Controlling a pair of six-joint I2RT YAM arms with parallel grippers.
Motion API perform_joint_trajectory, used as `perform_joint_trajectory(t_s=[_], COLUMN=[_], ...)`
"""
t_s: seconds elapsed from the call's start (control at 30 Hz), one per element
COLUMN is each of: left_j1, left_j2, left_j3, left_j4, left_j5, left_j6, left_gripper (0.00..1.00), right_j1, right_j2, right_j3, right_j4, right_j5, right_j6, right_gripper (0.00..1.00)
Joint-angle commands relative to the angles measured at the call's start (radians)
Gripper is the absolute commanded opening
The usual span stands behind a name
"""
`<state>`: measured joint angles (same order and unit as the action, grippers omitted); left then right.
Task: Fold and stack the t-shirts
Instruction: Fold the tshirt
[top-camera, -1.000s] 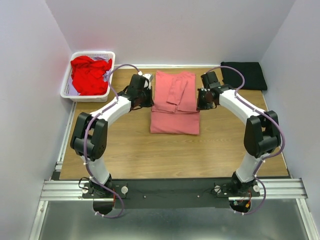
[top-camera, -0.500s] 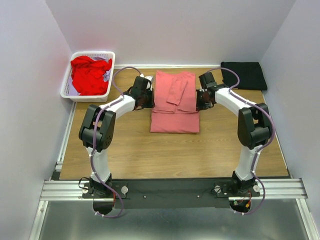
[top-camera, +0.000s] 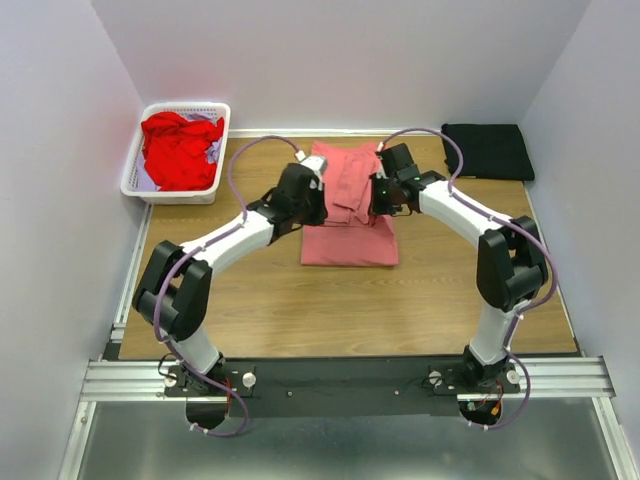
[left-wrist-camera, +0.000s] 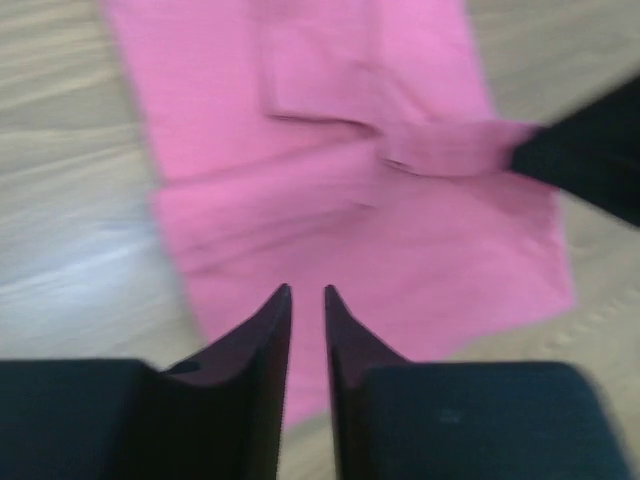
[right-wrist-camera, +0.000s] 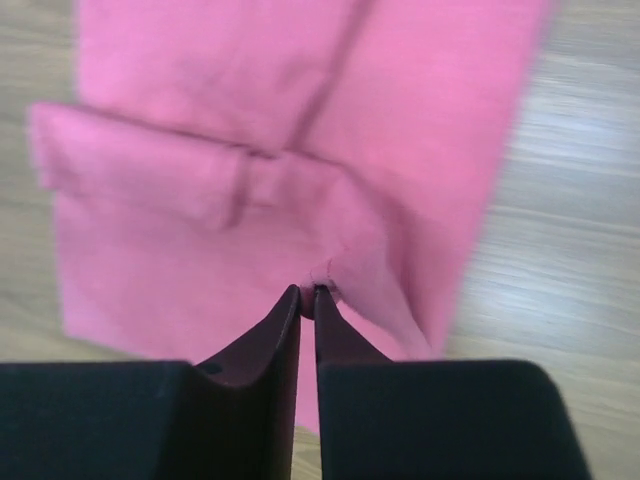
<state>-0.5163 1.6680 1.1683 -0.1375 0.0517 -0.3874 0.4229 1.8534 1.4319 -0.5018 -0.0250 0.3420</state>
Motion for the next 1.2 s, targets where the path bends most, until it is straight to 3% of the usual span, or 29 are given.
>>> perform_joint_trajectory(t_s=[0.0,0.1,0.2,0.3,0.43,0.6,0.8,0.93,1.17], left_j1=[-0.077,-0.117,-0.139,-0.146,-0.149,-0.152,-0.154,-0.156,-0.159], left_j2=[0.022,0.070,0.111,0.125,0.108,0.110,0.128,0.134,0.131], left_j3=[-0.045,-0.053,-0.061,-0.078,-0.107,-0.134,-0.157,-0.168,-0.211], left_j4=[0.030,0.044,0.053,0.064,0.076,0.090,0.098,0.099,0.090], left_j5=[-0.024,-0.015,-0.003,0.005,0.004,0.004,-0.003,-0.009,-0.007], left_j6=[-0.007,-0.007,-0.007,-0.014,-0.025,-0.030,-0.033,-0.034,-0.036], left_gripper=[0.21,0.20,0.20,0.20,0.20,0.20,0.20,0.19,0.19], right_j1=[0.046,0.088,0.096,0.096,0.096,0.096,0.135,0.137,0.136], right_j2=[0.003,0.017,0.000,-0.051,-0.152,-0.194,-0.152,-0.091,0.042], right_j3=[-0.037,-0.048,-0.071,-0.116,-0.186,-0.211,-0.307,-0.329,-0.272], right_j4=[0.080,0.101,0.111,0.111,0.108,0.121,0.282,0.356,0.431], right_j5=[-0.056,-0.012,0.051,0.176,0.333,0.223,0.091,0.068,0.121], right_j6=[0.046,0.083,0.112,0.153,0.178,0.123,0.179,0.204,0.184], right_gripper=[0.14,0.14,0.20,0.42,0.50,0.47,0.29,0.24,0.23])
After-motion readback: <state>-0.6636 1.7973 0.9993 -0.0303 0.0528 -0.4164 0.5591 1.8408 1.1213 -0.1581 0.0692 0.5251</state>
